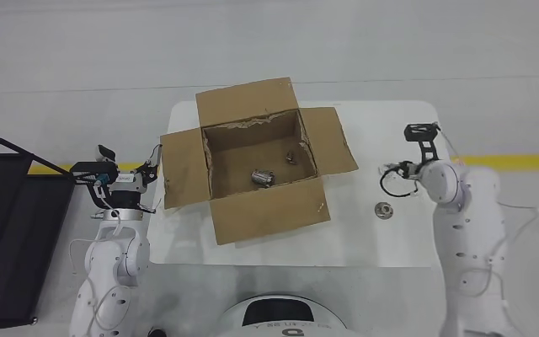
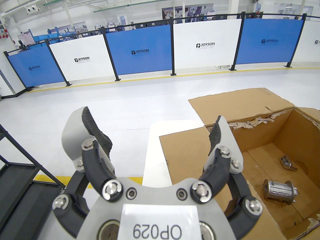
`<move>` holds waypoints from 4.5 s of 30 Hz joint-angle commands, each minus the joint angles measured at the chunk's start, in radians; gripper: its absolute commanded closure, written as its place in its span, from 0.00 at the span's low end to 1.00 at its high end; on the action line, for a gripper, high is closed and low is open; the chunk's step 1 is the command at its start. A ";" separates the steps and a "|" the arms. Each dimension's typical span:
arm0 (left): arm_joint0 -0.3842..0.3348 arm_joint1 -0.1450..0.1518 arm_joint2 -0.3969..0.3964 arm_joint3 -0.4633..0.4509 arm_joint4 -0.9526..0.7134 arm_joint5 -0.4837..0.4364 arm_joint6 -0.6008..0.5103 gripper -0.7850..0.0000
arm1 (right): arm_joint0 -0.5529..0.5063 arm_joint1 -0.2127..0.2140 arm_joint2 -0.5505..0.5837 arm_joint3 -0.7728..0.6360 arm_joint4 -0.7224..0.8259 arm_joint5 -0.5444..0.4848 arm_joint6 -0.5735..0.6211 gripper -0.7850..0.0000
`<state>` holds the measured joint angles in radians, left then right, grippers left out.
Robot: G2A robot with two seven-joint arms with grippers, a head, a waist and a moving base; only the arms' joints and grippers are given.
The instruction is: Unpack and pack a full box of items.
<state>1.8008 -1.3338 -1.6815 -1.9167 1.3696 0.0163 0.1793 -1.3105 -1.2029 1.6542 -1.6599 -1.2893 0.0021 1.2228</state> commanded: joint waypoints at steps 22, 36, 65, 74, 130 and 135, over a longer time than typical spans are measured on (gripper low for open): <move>0.000 0.000 0.000 0.000 0.000 0.000 0.000 0.00 | 0.311 -0.019 -0.159 0.562 0.006 0.037 -0.060 0.55; 0.000 0.000 0.000 0.000 0.000 0.000 0.000 0.00 | 0.337 -0.016 -0.155 0.631 0.068 0.027 -0.075 1.00; 0.000 0.000 0.000 0.000 0.000 0.000 0.000 0.00 | 0.085 0.029 0.234 0.198 1.034 -0.112 0.140 1.00; 0.000 0.000 0.000 0.000 0.000 0.000 0.000 0.00 | 0.100 0.040 0.261 0.246 1.159 -0.077 0.199 1.00; 0.000 0.000 0.000 0.000 0.000 0.000 0.000 0.00 | 0.791 -0.328 -1.068 1.027 0.918 -0.017 -0.381 0.64; 0.000 0.000 0.000 0.000 0.000 0.000 0.000 0.00 | 0.807 -0.330 -1.042 1.031 0.947 -0.062 -0.378 0.63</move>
<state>1.8008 -1.3338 -1.6815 -1.9167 1.3696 0.0163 0.1793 -0.5075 -1.5350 0.6029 -0.6228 -0.3507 -0.0477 0.8433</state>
